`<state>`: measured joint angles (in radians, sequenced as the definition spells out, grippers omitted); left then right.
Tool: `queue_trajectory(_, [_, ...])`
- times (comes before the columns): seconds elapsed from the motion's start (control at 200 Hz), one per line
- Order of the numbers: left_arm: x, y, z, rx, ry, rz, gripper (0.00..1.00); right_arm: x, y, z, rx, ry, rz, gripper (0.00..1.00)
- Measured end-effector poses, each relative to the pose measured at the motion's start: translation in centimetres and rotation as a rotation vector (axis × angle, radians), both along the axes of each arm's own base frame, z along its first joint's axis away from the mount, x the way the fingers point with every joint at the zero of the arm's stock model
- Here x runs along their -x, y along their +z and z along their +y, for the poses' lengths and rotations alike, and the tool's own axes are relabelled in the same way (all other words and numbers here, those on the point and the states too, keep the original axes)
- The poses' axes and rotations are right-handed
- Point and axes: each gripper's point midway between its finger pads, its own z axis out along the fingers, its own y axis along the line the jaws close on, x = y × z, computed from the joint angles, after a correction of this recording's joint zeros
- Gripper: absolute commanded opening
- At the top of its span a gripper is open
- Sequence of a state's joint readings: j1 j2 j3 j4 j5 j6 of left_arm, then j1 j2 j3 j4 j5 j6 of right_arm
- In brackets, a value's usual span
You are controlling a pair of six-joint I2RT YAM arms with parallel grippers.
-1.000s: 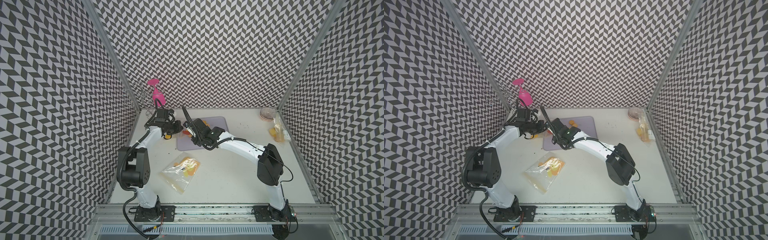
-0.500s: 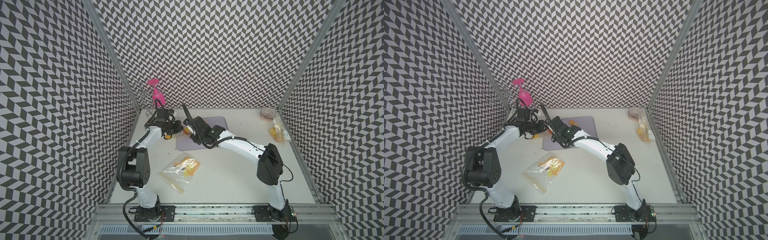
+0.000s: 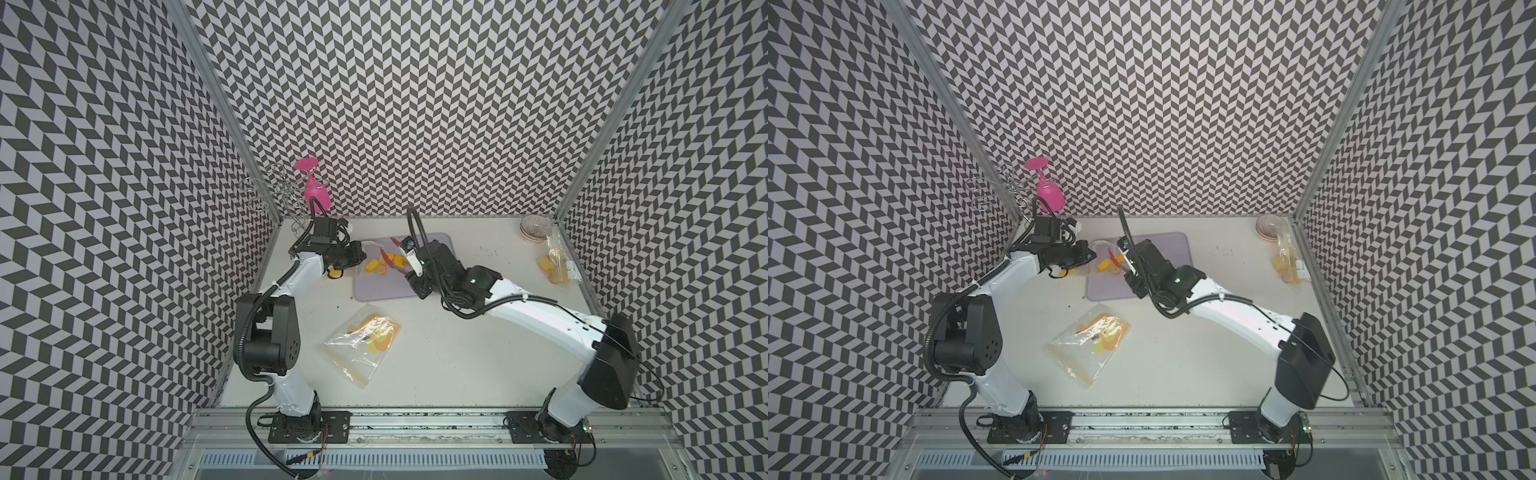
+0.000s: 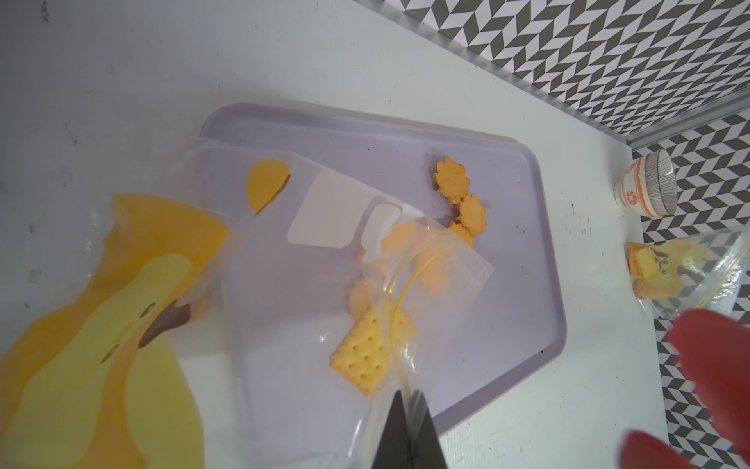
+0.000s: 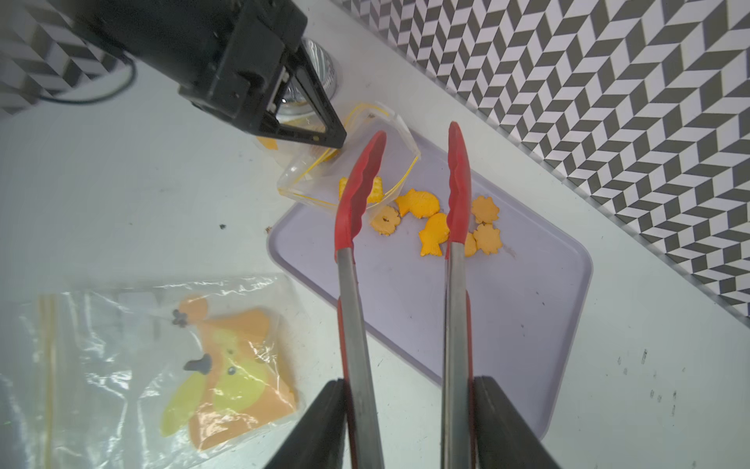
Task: Put the cookies into a resealable bag to prevent moisture
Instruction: Place the cookie in the ziploc bag, then pick up the cookie from the tray.
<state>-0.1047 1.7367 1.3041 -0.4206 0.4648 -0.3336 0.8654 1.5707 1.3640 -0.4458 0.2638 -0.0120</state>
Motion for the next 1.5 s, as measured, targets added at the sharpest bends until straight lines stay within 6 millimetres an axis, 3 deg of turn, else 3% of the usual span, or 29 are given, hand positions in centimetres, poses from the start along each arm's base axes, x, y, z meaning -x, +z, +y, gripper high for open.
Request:
queue_trajectory(0.125, [0.0,0.1,0.1,0.001,0.002,-0.003,0.0,-0.9,-0.6,-2.7,-0.079,-0.079,0.038,0.5])
queue_trajectory(0.31, [-0.2,0.7,0.8,0.008,0.024,-0.024,0.0,-3.7,-5.4,-5.7,-0.072,-0.197,0.169,0.5])
queue_trajectory(0.481, [-0.2,1.8,1.6,0.019,0.048,-0.052,0.0,-4.1,-10.4,-5.1,-0.011,-0.19,0.315,0.5])
queue_trajectory(0.611, [-0.4,2.3,1.8,0.024,0.054,-0.07,0.0,-3.2,-12.7,-4.5,0.008,-0.153,0.4,0.5])
queue_trajectory(0.806, [-0.5,2.3,2.0,0.027,0.058,-0.069,0.0,-2.9,-13.2,-2.9,-0.022,-0.096,0.454,0.54])
queue_trajectory(1.277, [-0.4,2.3,2.0,0.035,0.054,-0.068,0.0,-6.0,-15.3,-0.2,0.004,-0.091,0.493,0.55])
queue_trajectory(1.497, [-0.4,2.3,1.9,0.036,0.053,-0.068,0.0,-6.9,-15.3,0.4,0.01,-0.092,0.487,0.38])
